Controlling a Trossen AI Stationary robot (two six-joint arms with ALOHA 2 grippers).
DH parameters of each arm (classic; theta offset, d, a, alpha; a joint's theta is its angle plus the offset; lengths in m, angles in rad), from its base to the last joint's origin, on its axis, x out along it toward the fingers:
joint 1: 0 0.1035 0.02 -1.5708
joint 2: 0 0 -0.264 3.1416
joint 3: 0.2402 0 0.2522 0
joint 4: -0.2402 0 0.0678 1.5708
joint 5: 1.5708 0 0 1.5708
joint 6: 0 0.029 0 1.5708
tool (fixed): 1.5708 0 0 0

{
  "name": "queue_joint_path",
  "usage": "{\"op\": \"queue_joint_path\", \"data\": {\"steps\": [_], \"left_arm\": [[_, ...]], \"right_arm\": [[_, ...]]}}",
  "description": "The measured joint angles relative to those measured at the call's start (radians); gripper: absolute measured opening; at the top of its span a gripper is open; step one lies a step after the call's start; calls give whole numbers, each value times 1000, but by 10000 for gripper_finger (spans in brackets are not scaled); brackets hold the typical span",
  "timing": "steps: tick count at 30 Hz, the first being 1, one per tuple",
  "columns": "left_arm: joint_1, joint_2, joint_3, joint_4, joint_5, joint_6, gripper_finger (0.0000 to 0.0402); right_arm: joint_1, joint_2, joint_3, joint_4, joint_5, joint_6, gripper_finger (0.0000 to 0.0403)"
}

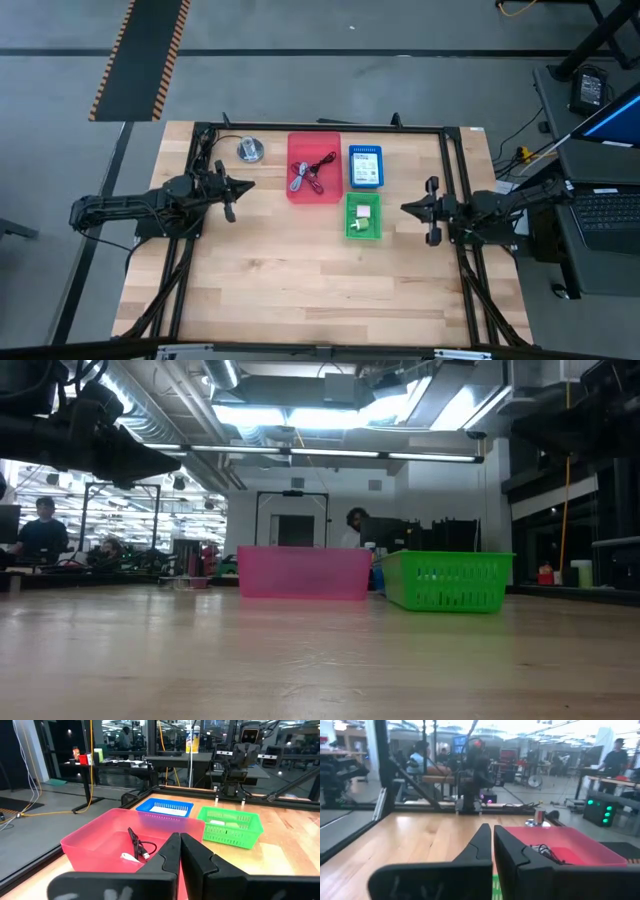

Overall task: Pick and place items into bin
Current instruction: Return to Home Position

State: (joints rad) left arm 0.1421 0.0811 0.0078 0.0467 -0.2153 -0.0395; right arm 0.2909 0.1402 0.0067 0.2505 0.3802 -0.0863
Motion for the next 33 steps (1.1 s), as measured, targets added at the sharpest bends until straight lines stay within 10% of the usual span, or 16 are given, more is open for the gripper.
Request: {"op": "queue_joint_path", "data": {"steps": [33], "left_arm": [[0,0,0,1,0,0,7]], "right_arm": [[6,-39,0,-174,-119,160,3]]}}
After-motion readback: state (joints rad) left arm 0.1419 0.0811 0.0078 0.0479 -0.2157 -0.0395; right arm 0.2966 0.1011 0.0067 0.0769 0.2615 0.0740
